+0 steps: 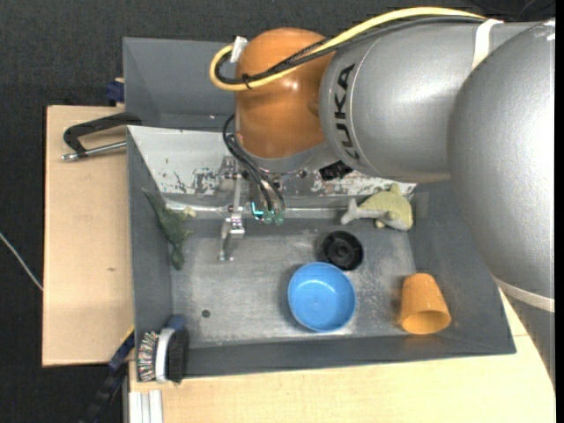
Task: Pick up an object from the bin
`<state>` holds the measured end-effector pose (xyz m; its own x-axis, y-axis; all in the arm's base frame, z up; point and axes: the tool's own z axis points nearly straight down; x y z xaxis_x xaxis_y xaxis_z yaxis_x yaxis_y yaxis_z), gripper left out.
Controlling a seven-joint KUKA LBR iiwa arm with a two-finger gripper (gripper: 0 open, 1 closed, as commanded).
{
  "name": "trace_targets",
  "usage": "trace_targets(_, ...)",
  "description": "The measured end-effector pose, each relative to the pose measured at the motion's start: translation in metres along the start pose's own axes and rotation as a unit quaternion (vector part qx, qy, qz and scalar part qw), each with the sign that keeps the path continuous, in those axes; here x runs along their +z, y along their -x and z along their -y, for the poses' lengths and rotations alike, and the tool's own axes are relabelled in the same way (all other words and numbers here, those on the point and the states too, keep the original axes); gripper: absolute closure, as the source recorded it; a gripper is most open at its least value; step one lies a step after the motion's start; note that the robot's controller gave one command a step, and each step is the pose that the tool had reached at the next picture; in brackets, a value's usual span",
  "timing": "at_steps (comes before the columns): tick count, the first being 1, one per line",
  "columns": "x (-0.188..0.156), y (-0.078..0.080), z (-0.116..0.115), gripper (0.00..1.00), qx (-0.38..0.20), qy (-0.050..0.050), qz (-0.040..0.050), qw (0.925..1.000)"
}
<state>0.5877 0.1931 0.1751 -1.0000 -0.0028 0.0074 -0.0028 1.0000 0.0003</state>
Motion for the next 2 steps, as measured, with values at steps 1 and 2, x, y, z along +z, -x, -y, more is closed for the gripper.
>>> trace_targets(1,0.053,-0.019,0.054,0.0,-0.048,-0.002,0.0009,0.9989)
trace_targets(2,0.078,-0.003,0.116,0.0,-0.164,-0.001,0.0032,0.9864)
